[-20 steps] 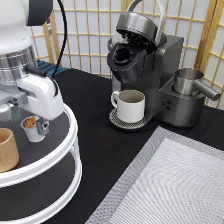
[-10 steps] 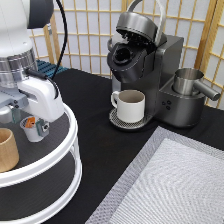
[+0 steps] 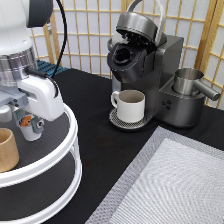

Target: Make coffee

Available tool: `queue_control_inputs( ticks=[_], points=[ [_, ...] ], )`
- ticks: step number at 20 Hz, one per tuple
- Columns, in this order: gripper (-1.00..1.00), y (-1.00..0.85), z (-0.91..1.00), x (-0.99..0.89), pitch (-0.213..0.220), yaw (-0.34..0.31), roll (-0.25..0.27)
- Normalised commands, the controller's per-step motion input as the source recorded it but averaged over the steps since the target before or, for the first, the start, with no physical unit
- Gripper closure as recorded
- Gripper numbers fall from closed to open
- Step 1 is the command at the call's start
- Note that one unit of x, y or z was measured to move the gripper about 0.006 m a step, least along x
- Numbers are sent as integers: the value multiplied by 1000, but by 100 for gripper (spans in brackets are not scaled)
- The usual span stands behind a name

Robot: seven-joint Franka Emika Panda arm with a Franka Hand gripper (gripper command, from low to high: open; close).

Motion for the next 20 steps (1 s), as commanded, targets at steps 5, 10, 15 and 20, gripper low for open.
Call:
queue_control_inputs(
  ticks=[5, 10, 15, 20],
  points=[
    [100, 242, 896, 191, 0, 46, -6],
    [100, 584, 1000, 534, 104, 63, 30],
    [100, 679, 975, 765, 211, 49, 95],
    [100, 746, 869, 710, 223, 57, 104]
  ],
)
